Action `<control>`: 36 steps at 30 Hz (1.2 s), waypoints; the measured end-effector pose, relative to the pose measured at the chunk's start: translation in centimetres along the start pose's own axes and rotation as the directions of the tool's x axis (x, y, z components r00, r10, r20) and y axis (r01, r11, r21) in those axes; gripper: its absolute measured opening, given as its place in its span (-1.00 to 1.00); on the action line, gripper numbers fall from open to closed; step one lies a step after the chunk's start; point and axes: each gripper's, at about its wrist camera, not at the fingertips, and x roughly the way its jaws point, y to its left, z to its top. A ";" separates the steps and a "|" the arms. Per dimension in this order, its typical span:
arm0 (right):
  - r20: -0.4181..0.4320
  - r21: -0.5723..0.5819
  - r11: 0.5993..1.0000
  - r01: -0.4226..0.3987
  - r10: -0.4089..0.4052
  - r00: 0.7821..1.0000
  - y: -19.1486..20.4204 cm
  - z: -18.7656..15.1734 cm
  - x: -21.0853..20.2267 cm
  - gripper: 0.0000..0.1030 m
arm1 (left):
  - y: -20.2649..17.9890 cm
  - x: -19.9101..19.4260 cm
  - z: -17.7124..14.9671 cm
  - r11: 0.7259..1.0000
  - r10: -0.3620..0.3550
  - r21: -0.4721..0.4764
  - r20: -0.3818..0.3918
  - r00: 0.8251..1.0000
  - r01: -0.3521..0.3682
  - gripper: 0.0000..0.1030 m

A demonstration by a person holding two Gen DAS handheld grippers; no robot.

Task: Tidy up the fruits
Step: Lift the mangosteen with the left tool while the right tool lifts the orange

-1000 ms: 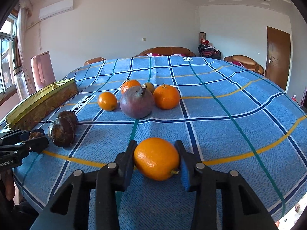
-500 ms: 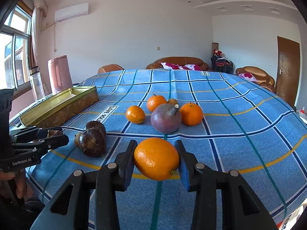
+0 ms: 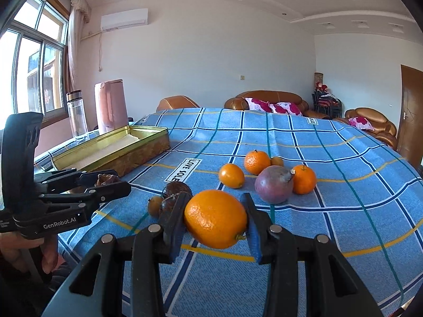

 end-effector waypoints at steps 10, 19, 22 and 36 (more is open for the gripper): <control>0.030 -0.032 0.999 -0.037 0.038 0.999 1.5 0.6 -0.4 -0.19 | 0.1 -1.0 0.6 0.999 0.028 0.013 0.049 0.998 -0.029 -0.16; 0.050 -0.056 0.996 -0.063 0.066 0.997 2.5 1.0 -0.5 -0.19 | 0.7 -1.6 1.0 0.999 0.051 0.003 0.084 0.995 -0.051 -0.16; 0.059 -0.064 0.996 -0.070 0.073 0.996 2.8 1.2 -0.6 -0.19 | 0.9 -1.9 1.1 0.998 0.058 0.001 0.096 0.994 -0.058 -0.16; 0.098 -0.093 0.992 -0.087 0.096 0.991 3.7 2.1 -0.9 -0.19 | 1.8 -2.9 1.7 0.996 0.091 -0.013 0.135 0.987 -0.090 -0.16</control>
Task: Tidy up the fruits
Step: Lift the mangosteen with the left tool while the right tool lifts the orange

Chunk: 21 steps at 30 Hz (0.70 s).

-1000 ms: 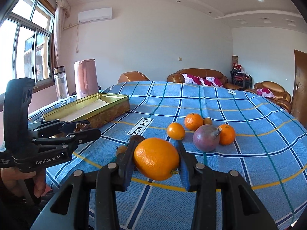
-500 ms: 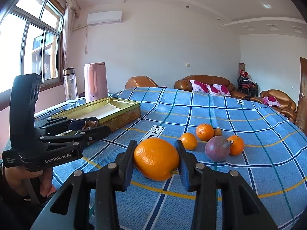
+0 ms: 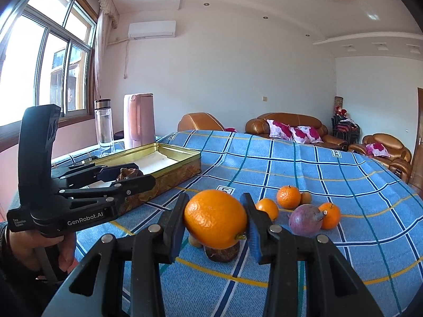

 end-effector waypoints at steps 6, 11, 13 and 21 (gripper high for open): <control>0.005 -0.011 1.000 -0.011 0.011 1.000 0.5 0.2 0.3 -0.19 | 0.5 -0.4 0.2 1.000 0.017 -0.005 0.012 1.000 -0.017 -0.16; 0.017 -0.026 1.000 -0.016 0.016 1.000 0.8 0.8 0.4 -0.19 | 0.9 -0.7 0.4 1.000 0.031 -0.005 0.024 0.999 -0.031 -0.16; 0.024 -0.032 0.999 -0.017 0.018 1.000 0.9 1.2 0.4 -0.19 | 1.1 -0.8 0.5 0.999 0.037 -0.007 0.027 0.999 -0.037 -0.16; 0.046 -0.065 0.997 -0.034 0.037 0.998 1.7 2.7 0.8 -0.19 | 2.5 -1.1 0.9 0.997 0.068 -0.027 0.041 0.997 -0.067 -0.16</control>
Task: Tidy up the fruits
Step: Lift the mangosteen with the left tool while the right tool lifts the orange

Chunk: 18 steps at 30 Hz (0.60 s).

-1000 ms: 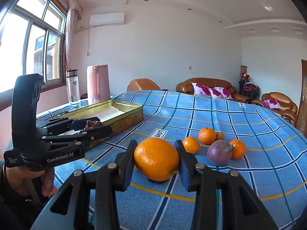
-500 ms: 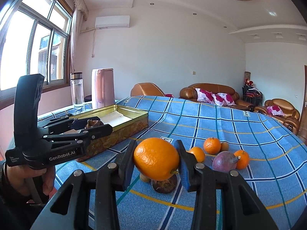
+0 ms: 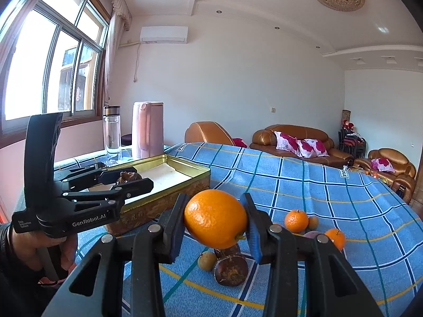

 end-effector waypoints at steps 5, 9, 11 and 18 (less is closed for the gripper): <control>0.011 -0.022 0.999 -0.023 0.023 1.000 0.8 0.8 0.6 -0.19 | 1.0 0.0 0.3 1.000 0.027 -0.013 0.000 1.000 -0.027 -0.16; 0.015 -0.037 0.998 -0.044 0.045 0.999 1.4 1.4 1.1 -0.19 | 1.8 0.1 0.4 0.999 0.045 -0.021 -0.001 0.999 -0.045 -0.16; 0.016 -0.044 0.998 -0.053 0.054 0.998 1.8 1.6 1.4 -0.19 | 2.2 0.2 0.4 0.998 0.052 -0.022 -0.004 0.999 -0.052 -0.16; 0.009 -0.058 0.994 -0.088 0.089 0.996 2.6 2.4 2.6 -0.19 | 3.2 0.4 0.6 0.997 0.076 -0.027 -0.009 0.997 -0.076 -0.16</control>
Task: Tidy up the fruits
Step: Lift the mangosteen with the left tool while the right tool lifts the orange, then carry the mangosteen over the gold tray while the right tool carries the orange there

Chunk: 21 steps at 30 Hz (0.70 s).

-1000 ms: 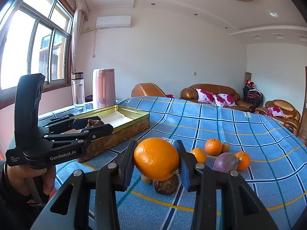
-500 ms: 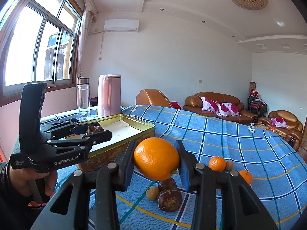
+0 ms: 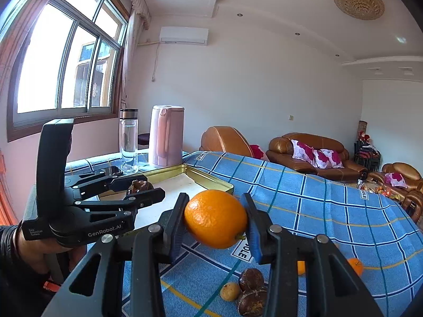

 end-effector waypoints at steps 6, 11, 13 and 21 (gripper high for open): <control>-0.003 -0.012 0.999 -0.034 0.034 0.999 0.6 0.9 1.2 -0.19 | 1.1 0.3 0.1 1.000 0.025 -0.012 -0.006 1.000 -0.025 -0.16; -0.009 -0.029 0.998 -0.055 0.055 0.998 1.2 1.5 2.4 -0.19 | 2.0 0.6 0.1 0.999 0.043 -0.017 -0.013 0.999 -0.043 -0.16; -0.011 -0.034 0.997 -0.062 0.061 0.998 1.5 1.8 2.8 -0.19 | 2.3 0.7 0.1 0.999 0.048 -0.018 -0.014 0.999 -0.048 -0.16; -0.023 -0.046 0.994 -0.097 0.096 0.995 2.0 2.9 4.6 -0.19 | 3.7 1.6 0.4 0.997 0.073 -0.019 -0.040 0.997 -0.074 -0.16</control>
